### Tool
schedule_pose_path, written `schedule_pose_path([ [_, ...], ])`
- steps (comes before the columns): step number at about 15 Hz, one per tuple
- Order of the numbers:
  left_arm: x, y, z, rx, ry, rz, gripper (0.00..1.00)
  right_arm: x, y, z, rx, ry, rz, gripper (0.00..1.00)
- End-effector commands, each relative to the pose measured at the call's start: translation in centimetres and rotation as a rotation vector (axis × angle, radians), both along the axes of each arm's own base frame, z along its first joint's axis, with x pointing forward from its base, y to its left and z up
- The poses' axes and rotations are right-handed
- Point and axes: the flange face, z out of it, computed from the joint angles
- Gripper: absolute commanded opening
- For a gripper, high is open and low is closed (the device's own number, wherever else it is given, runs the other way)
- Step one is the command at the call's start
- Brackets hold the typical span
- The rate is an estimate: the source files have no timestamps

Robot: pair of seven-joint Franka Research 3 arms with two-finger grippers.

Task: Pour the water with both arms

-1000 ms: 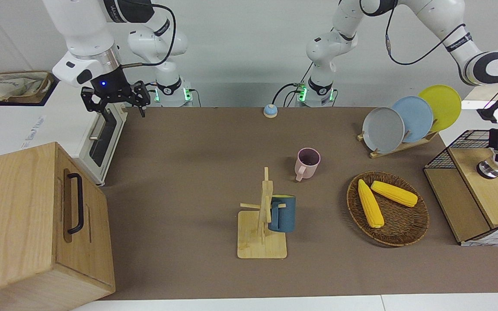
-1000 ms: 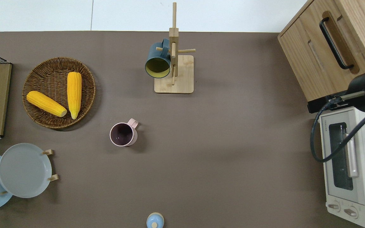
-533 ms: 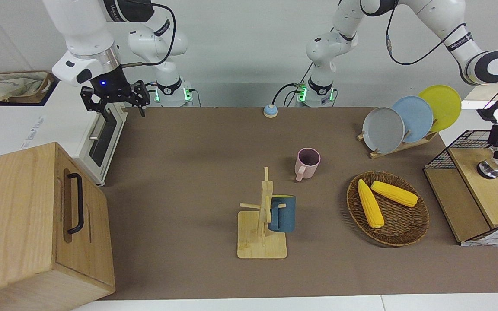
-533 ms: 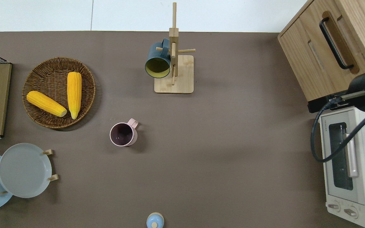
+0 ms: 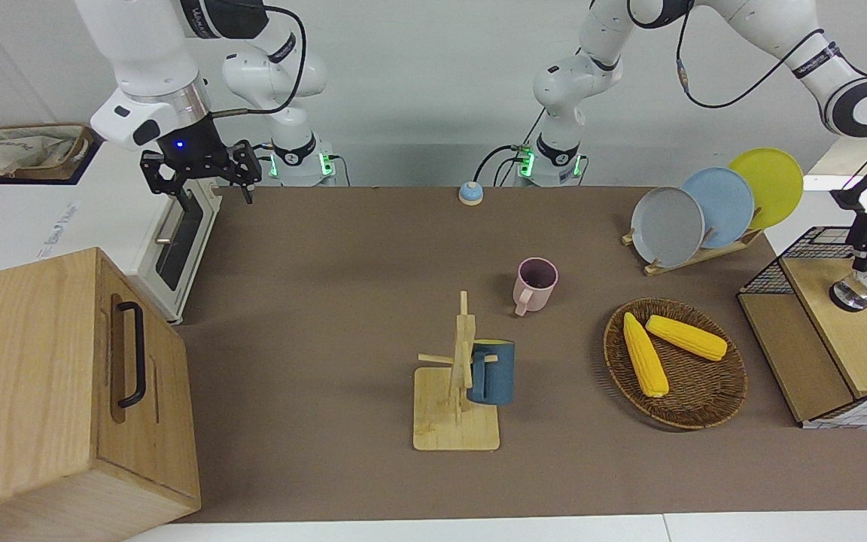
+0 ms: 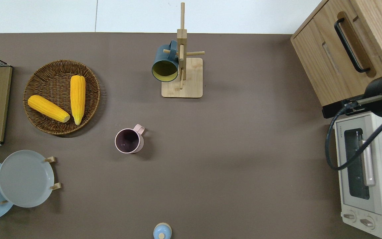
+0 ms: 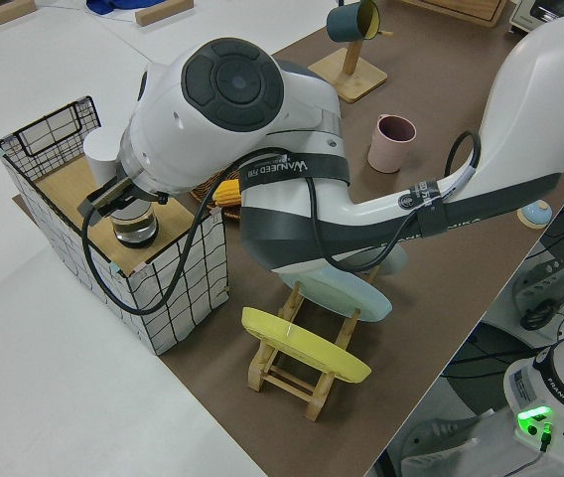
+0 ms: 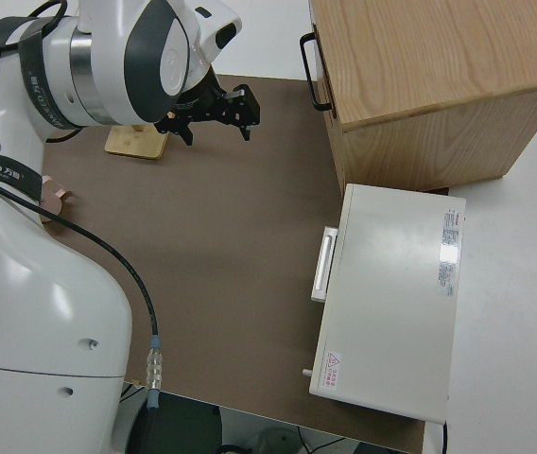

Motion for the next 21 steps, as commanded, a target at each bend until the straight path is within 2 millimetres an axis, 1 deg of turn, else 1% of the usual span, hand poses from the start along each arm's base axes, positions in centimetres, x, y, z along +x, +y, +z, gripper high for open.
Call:
schedule_pose_path([
  [1, 0.3, 0.0, 2.2, -0.037, 0.067, 0.01, 0.99, -0.3, 0.0, 0.4, 0.01, 0.005, 0.019, 0.99],
  [4, -0.1, 0.0, 2.2, -0.056, 0.087, 0.004, 0.99, -0.3, 0.0, 0.4, 0.01, 0.005, 0.019, 0.99],
  [6, -0.9, 0.8, 1.9, -0.072, 0.112, 0.011, 0.99, -0.3, 0.0, 0.4, 0.01, 0.005, 0.019, 0.99],
  [9, -1.1, 0.6, 1.5, -0.092, 0.138, 0.002, 0.99, -0.3, 0.0, 0.4, 0.01, 0.005, 0.019, 0.99],
  [11, -1.4, 0.3, 1.5, -0.101, 0.194, 0.027, 0.99, -0.3, 0.0, 0.4, 0.01, 0.005, 0.019, 0.99],
  [12, -1.7, -0.1, 2.0, -0.098, 0.222, 0.036, 0.99, -0.3, 0.0, 0.4, 0.01, 0.005, 0.019, 0.99],
  [14, -1.9, -1.2, 4.2, -0.08, 0.24, 0.025, 0.99, -0.3, 0.0, 0.4, 0.01, 0.005, 0.019, 0.99],
  [16, -2.3, -2.0, 5.4, -0.075, 0.267, 0.038, 0.99, -0.3, 0.0, 0.4, 0.01, 0.005, 0.019, 0.99],
  [18, -2.6, -3.0, 7.1, -0.051, 0.288, 0.046, 0.99, -0.3, 0.0, 0.4, 0.01, 0.005, 0.019, 0.99],
  [19, -2.3, -4.1, 7.4, -0.045, 0.306, 0.036, 0.99, -0.3, 0.0, 0.4, 0.01, 0.005, 0.019, 0.99],
  [20, -2.4, -4.6, 7.9, -0.044, 0.312, 0.045, 0.99, -0.3, 0.0, 0.4, 0.01, 0.005, 0.019, 0.99],
  [21, -2.3, -5.5, 8.7, -0.045, 0.308, 0.054, 0.99, -0.3, 0.0, 0.4, 0.01, 0.005, 0.019, 0.99],
])
